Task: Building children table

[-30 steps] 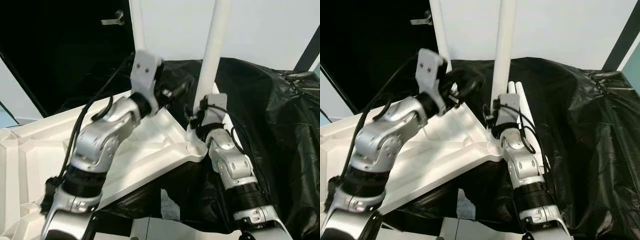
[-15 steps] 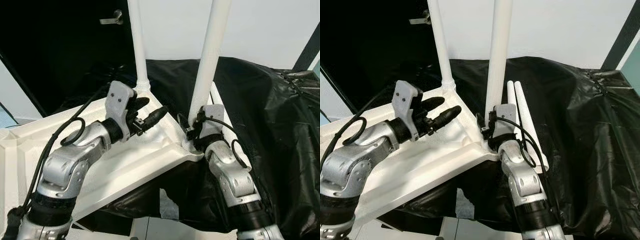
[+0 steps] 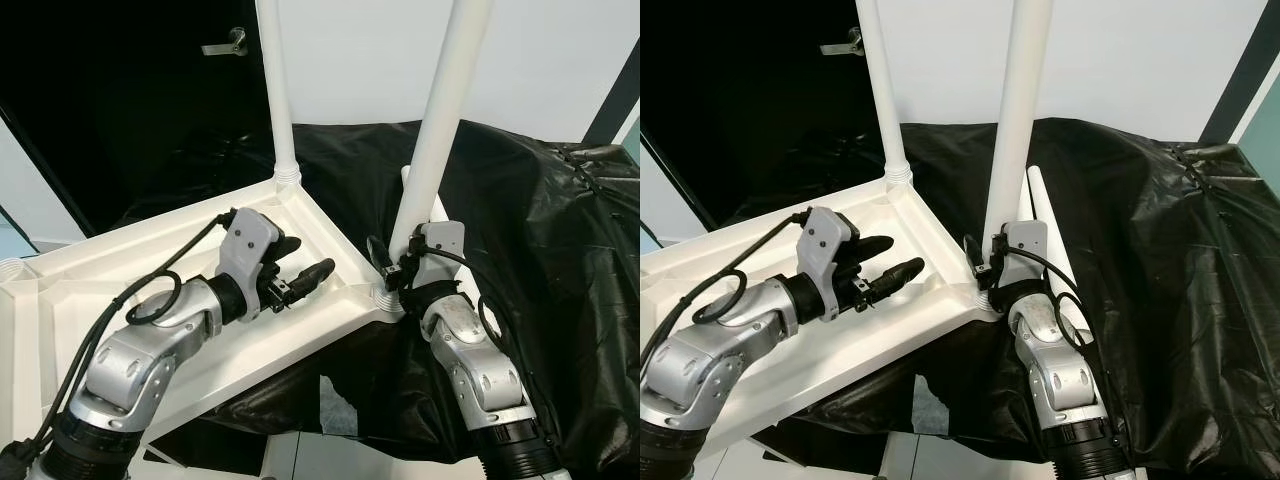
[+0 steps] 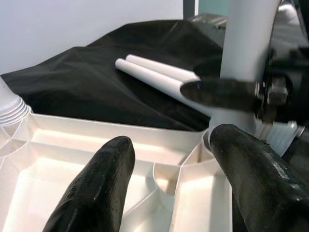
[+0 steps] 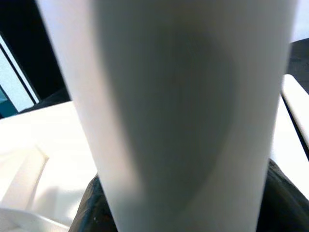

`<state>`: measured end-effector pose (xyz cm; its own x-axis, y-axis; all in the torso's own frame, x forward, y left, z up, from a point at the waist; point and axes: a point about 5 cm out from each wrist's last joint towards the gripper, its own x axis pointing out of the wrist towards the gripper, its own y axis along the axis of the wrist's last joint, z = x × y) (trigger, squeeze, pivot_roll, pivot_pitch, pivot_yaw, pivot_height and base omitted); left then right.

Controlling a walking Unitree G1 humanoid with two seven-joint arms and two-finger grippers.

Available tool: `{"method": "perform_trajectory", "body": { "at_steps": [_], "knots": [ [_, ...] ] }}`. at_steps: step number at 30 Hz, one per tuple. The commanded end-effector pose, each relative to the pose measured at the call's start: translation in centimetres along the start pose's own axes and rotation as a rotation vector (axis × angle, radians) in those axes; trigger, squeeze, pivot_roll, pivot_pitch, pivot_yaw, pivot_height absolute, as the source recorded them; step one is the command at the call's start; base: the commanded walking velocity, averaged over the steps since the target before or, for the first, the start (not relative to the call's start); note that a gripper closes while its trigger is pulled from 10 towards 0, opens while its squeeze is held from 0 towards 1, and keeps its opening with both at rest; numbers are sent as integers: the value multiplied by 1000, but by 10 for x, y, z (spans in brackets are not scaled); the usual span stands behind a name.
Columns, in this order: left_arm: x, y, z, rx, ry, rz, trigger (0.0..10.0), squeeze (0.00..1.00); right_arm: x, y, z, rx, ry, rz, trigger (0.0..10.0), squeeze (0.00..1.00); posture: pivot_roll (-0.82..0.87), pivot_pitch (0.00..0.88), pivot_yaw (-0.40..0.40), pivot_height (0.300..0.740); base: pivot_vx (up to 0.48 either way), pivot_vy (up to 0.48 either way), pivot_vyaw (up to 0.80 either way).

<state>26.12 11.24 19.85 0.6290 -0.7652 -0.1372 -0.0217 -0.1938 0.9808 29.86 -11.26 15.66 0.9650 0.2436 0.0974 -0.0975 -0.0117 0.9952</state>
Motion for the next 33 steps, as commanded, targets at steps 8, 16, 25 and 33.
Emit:
{"method": "perform_trajectory", "body": {
  "at_steps": [8, 16, 25, 33],
  "knots": [
    [1, -19, 14, 5, -124, -57, 10000, 0, -2, -23, 13, 13, -10, -88, 10000, 0, 85, 0, 22, 740, 0, 0, 0],
    [0, -21, 14, 5, -103, -59, 10000, 0, -3, -29, 3, 80, 73, -105, 10000, 0, 92, 0, 13, 740, 0, 0, 0],
    [0, -19, 13, 24, -91, -47, 10000, 0, -7, -41, 11, 160, 26, -138, 10000, 0, 93, 0, 6, 740, 0, 0, 0],
    [0, -18, 13, 28, -93, -40, 10000, 0, -11, -49, 12, -10, 93, -147, 10000, 0, 90, 0, 9, 740, 0, 0, 0]
  ]
}}
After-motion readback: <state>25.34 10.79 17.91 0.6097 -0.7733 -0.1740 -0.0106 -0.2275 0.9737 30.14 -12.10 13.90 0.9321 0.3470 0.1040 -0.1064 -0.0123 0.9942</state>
